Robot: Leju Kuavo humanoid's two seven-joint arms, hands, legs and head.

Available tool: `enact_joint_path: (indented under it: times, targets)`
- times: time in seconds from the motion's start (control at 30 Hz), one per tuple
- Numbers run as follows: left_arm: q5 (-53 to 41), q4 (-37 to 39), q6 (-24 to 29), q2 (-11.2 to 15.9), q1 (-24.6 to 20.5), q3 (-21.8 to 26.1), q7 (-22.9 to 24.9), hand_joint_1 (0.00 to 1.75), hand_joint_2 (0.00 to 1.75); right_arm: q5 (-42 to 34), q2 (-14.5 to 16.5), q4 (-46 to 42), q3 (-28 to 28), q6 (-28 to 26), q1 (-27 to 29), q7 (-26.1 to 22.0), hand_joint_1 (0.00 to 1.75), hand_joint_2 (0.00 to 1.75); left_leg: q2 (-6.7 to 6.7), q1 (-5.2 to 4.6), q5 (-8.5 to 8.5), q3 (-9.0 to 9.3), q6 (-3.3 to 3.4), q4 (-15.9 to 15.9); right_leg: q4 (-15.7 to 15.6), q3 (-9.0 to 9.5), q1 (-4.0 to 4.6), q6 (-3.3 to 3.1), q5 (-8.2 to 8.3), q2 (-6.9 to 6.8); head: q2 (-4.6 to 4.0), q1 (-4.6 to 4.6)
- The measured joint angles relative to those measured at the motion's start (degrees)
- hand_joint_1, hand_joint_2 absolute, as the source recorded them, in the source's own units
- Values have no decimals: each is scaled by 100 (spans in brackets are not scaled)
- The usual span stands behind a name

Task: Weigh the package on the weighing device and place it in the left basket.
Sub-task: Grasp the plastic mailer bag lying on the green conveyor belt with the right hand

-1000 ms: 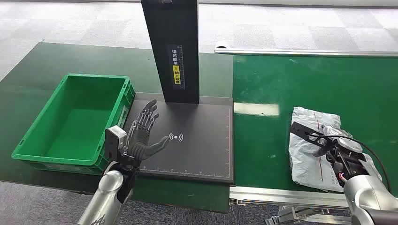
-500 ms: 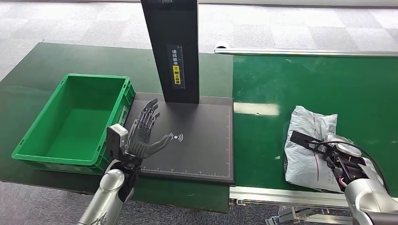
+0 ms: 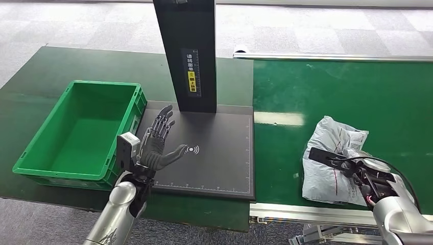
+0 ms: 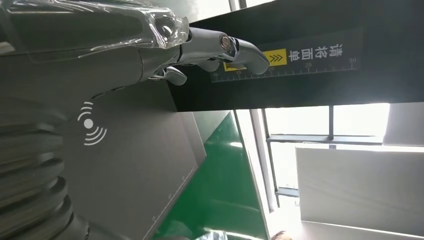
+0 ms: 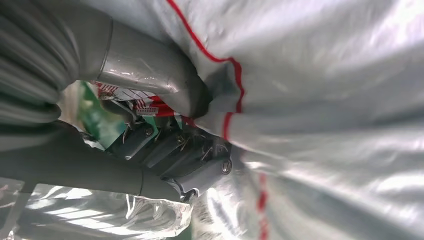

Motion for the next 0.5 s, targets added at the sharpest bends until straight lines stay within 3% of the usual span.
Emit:
enact_joint_path:
  times: [0.2,0.4,0.5]
  targets:
    - [-131,-362,97,-2,334,81,26,0,175,-717,358,-552,-347,-2022,129,-671,175,175,7,2,1,1,-1,0,0,-6,1,0,0,3,0,-2]
    - [-94,-589,551,-58,414,233,-184,0,175,-1590,679,-1820,-932,-3108,566,-1706,175,175,-8,3,2,-6,-2,-1,1,-6,3,-1,-1,-10,0,-1]
    - [-38,-649,887,-92,412,294,-373,0,175,-2001,790,-2501,-1118,-3396,853,-2247,175,175,-8,2,1,-7,-1,-1,1,-7,2,-1,-1,-10,0,0]
